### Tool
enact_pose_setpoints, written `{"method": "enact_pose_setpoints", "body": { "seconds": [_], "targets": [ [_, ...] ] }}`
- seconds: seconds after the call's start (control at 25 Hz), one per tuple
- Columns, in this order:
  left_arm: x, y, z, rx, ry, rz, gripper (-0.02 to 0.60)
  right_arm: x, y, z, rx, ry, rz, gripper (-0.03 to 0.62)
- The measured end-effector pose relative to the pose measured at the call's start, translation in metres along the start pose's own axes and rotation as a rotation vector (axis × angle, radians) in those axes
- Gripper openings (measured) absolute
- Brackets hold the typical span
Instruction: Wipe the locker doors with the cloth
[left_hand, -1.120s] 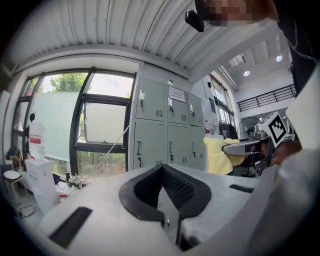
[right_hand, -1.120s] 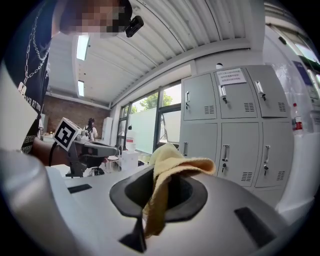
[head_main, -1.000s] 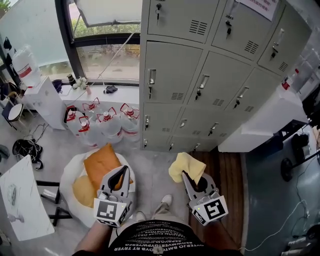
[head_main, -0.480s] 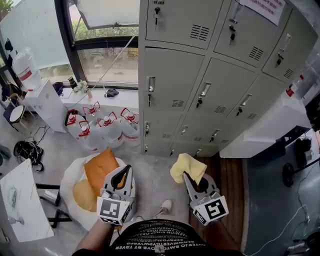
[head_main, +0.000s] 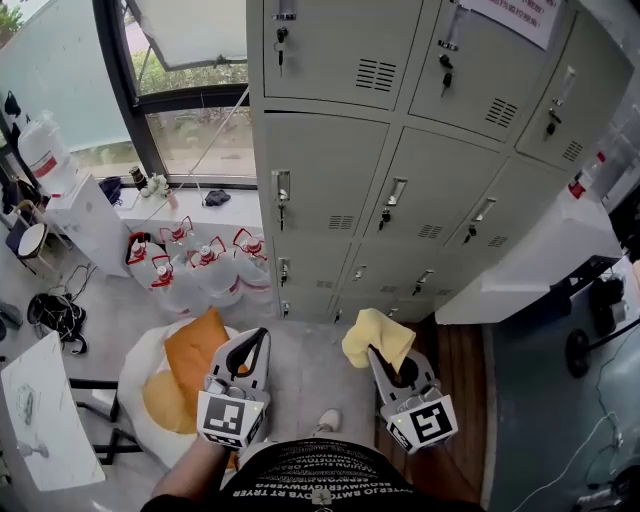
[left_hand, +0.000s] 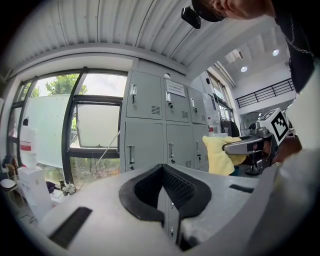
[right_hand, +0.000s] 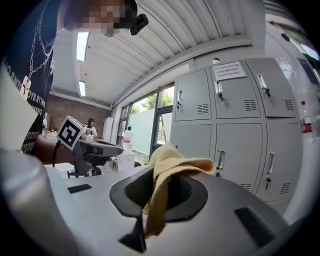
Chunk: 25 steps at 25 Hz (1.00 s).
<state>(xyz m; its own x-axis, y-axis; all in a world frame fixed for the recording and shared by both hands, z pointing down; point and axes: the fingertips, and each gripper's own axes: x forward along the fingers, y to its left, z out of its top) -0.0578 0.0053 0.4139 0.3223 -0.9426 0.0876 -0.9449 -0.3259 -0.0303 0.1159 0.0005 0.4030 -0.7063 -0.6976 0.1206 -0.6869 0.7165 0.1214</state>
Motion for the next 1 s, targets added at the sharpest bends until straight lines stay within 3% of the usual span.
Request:
{"method": "enact_pose_setpoints", "body": {
  "seconds": [0.48, 0.56, 0.72, 1.0],
  "targets": [
    [0.065, -0.037, 0.028, 0.072, -0.078, 0.063, 0.005, -0.009, -0.075, -0.009, -0.030, -0.023, 0.015, 0.040],
    [0.072, -0.039, 0.023, 0.104, -0.072, 0.085, 0.006, -0.007, -0.088, -0.012, -0.038, -0.024, 0.016, 0.040],
    [0.074, -0.036, 0.015, 0.081, -0.048, 0.119, 0.005, -0.003, -0.096, -0.020, -0.107, -0.012, 0.027, 0.040],
    [0.066, -0.032, 0.003, 0.112, 0.007, 0.156, 0.006, 0.014, -0.092, -0.020, -0.082, -0.027, 0.098, 0.040]
  ]
}}
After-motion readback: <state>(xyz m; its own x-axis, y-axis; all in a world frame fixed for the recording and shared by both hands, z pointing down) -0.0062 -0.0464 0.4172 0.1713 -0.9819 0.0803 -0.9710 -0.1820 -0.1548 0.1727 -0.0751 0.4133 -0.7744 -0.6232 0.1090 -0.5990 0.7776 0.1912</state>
